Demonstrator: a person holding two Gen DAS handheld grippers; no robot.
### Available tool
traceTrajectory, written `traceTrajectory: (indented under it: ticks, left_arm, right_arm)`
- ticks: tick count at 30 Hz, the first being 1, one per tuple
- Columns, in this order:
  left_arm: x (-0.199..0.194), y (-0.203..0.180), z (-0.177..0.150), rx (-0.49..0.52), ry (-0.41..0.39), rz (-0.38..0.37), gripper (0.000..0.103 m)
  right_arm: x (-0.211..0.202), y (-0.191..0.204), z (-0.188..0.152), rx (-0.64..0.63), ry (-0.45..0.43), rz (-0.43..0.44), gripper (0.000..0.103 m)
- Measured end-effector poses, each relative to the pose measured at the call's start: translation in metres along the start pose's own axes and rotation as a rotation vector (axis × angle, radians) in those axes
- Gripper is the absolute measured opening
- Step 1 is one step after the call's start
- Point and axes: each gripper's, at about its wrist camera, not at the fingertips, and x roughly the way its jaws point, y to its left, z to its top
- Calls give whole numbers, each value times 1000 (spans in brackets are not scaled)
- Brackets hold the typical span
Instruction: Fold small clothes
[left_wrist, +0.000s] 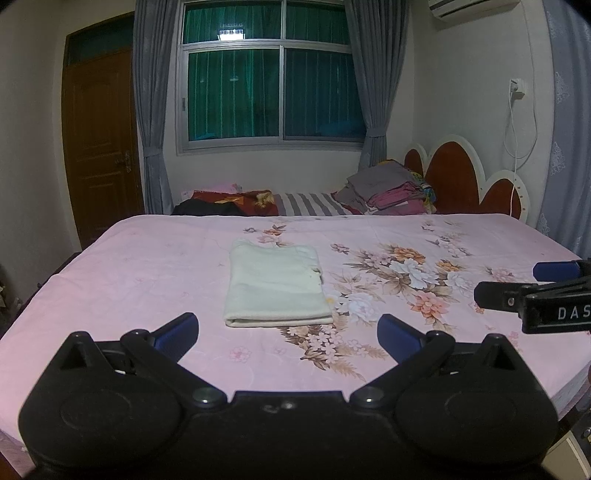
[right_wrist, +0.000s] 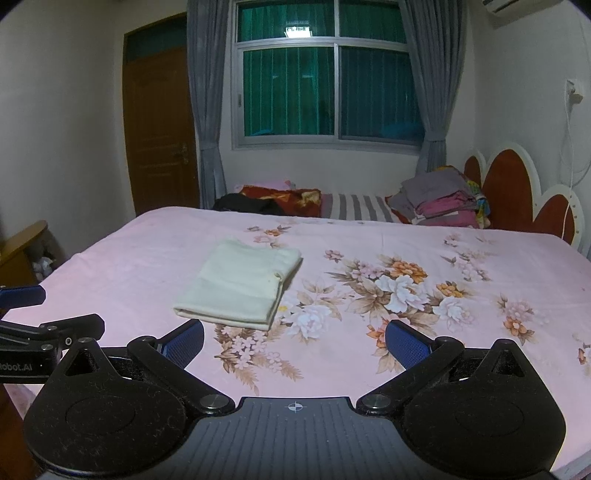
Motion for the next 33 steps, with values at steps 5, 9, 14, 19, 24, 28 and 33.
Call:
traceTrajectory:
  ticks: [5,9,14,19,24,28,33]
  left_arm:
    - [-1,2,1,-1,-1,2,103]
    - [-1,3,0,6,-3,4,103]
    - [-1,4,0,6,-5,3,103]
    - [-4,4,0,5,-9,5,103]
    - [-5,4,-1,5,-10,4,103]
    - [-6,5,0,2,-24,-18,102]
    - [-5,5,-1,6,-23,-27,102]
  right_arm:
    - [-1,0,0,-1,1,3,103]
    - [-1,0,1,-2,1,5,103]
    - [-2,2,1,-4,0,10,103]
    - [-3,1,1,-4,-2,9,103]
    - [-5,0,1,-5,-8,7,103]
    - [-6,0,1,-6,-8,7,103]
    - [-6,0,1,-6,-7,8,103]
